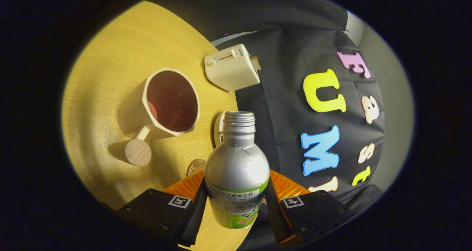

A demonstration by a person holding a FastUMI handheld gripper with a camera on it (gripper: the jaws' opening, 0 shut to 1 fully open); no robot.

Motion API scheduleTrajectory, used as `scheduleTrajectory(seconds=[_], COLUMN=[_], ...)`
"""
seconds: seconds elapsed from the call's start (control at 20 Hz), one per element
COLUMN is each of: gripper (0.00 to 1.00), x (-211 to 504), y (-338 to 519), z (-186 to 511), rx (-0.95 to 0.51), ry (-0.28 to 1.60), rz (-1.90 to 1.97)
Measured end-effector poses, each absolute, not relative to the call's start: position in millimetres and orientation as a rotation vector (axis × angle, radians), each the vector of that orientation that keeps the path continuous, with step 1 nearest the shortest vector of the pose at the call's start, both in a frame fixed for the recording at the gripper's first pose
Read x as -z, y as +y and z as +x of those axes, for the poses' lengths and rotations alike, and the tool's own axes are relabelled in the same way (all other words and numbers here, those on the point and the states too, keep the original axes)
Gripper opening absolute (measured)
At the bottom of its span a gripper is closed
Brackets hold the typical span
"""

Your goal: Take the bottle from table, then pour the juice into the cup, finally place the bottle on the coaster

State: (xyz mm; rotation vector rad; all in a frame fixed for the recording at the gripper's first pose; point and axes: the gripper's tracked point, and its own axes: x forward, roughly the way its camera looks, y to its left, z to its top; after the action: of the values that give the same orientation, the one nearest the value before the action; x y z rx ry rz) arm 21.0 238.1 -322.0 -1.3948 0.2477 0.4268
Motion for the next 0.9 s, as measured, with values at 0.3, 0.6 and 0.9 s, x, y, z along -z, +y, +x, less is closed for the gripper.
scheduleTrajectory(seconds=[0.3,0.6,0.9], gripper=[0.75,0.75,0.75], x=[320,308,301], y=[237,242,243], z=[20,31,38], rx=[-0.461,-0.494,-0.515], ry=[0.213,0.161,0.121], rz=[-1.494,-1.599,-1.681])
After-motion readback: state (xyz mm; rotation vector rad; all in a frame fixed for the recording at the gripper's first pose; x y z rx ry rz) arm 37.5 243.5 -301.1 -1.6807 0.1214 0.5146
